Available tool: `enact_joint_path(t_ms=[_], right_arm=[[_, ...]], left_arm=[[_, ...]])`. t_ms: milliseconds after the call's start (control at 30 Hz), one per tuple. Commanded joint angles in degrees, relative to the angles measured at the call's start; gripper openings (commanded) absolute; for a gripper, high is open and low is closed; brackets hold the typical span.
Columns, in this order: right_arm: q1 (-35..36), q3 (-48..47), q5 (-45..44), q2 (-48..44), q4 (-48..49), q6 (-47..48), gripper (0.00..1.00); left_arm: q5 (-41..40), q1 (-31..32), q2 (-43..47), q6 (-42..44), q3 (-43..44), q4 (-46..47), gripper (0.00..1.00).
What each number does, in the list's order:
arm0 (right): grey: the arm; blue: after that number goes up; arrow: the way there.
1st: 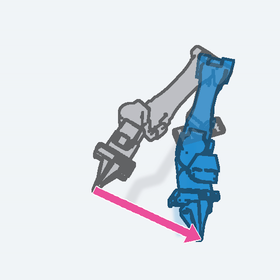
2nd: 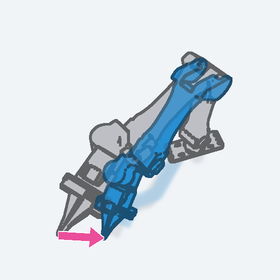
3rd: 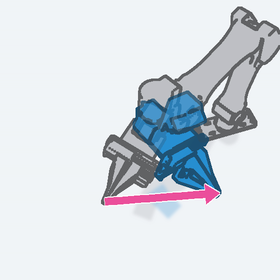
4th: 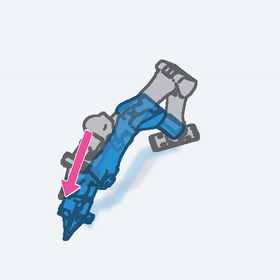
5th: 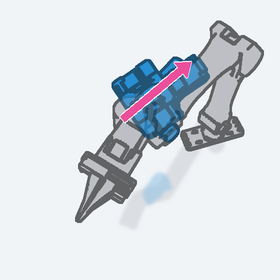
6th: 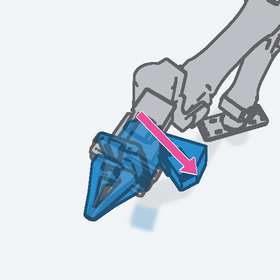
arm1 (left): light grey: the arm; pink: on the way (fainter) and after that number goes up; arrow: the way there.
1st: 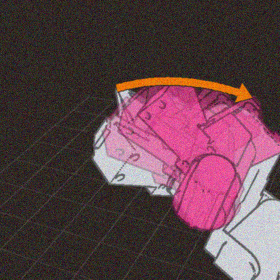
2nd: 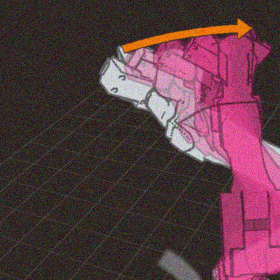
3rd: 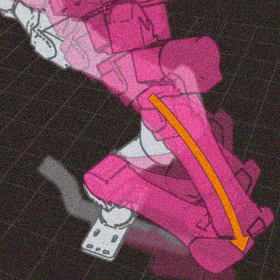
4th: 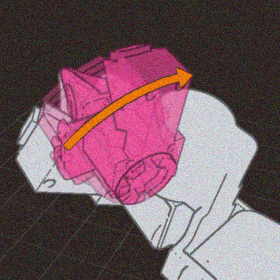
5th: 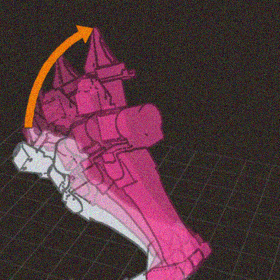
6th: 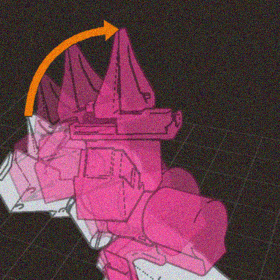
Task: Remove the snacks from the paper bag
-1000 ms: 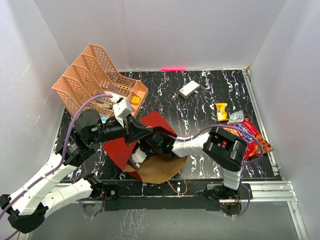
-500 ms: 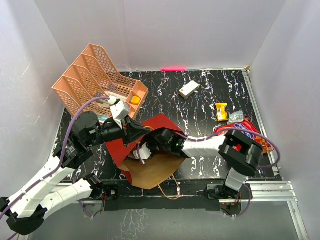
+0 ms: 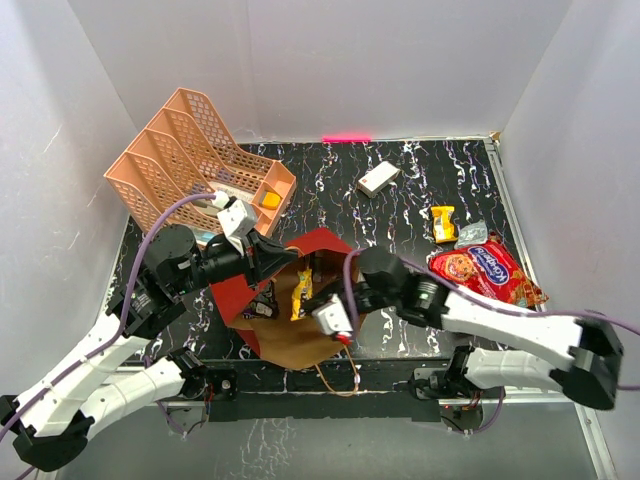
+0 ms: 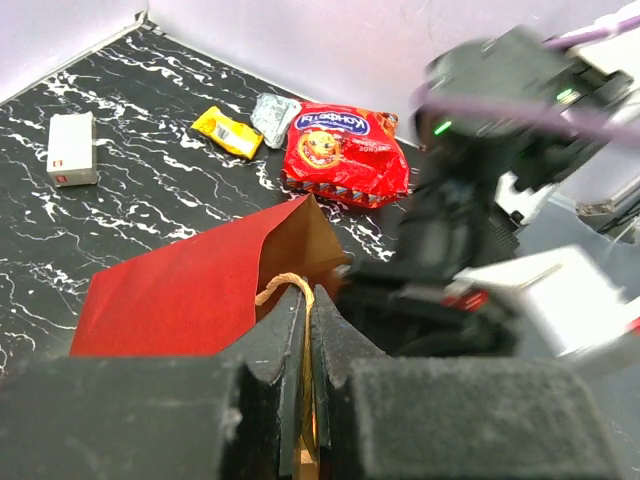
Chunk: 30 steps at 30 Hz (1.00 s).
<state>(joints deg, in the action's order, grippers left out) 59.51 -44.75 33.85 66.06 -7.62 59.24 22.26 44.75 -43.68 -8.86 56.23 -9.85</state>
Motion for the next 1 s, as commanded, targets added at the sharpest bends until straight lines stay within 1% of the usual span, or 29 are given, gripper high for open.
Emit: enact_joint_path(t_ms=[0,100,167,233,300,367,467,500,533,567,600,733,767,967], right_arm=[[0.3,-4.5,8.7,-12.4,-9.6,-10.5,0.08],[0.3,-8.3,3.3,-19.1,-13.4,-15.5,0.08],[0.3,-11.7,-3.1,-22.4,-14.3,-18.4,0.08],[0.2,-14.5,-11.7,-23.9,-13.9,-20.4,0.08],[0.2,-16.0,-23.2,-24.1,-11.6,-21.6,0.08],[0.2,-16.4,-36.1,-22.7,-9.0,-20.7,0.08],[0.2,-16.6,-57.1,-16.7,-2.9,-17.7,0.08],[-0.3,-16.6,-63.0,-14.3,-0.7,-15.9,0.08],[-1.9,-16.6,-66.9,-12.2,1.6,-14.4,0.08],[-4.7,-16.6,-67.7,-10.5,3.6,-13.6,0.08],[-8.8,-16.8,-65.8,-9.0,4.3,-14.8,0.08],[-27.7,-14.8,-50.7,-4.9,8.4,-23.8,0.08],[-31.6,-13.9,-49.1,-3.2,9.4,-25.5,0.07],[-50.0,-10.7,-40.3,7.1,14.9,-40.3,0.08]], left_arm=[[-3.0,0.2,1.3,1.2,-0.5,1.3,0.00],[-6.3,0.2,2.3,0.8,-1.4,2.2,0.00],[-7.6,0.2,3.0,0.5,-2.1,2.8,0.00],[-7.9,0.2,3.2,0.3,-2.4,3.1,0.00],[-7.7,0.2,3.0,0.3,-2.2,2.8,0.00],[-7.4,0.2,2.6,0.3,-1.9,2.6,0.00],[-7.2,0.2,2.5,0.3,-1.6,2.6,0.00],[-7.2,0.2,2.5,0.3,-1.4,2.6,0.00],[-7.3,0.2,2.6,0.3,-1.3,2.5,0.00],[-7.2,0.2,2.7,0.3,-1.2,2.4,0.00],[-7.2,0.2,2.8,0.3,-1.1,2.3,0.00],[-7.2,0.2,3.1,0.0,-1.2,2.4,0.00],[-6.9,0.2,3.1,-0.1,-1.3,2.6,0.00],[-5.8,0.2,2.7,-0.9,-1.7,4.1,0.00]])
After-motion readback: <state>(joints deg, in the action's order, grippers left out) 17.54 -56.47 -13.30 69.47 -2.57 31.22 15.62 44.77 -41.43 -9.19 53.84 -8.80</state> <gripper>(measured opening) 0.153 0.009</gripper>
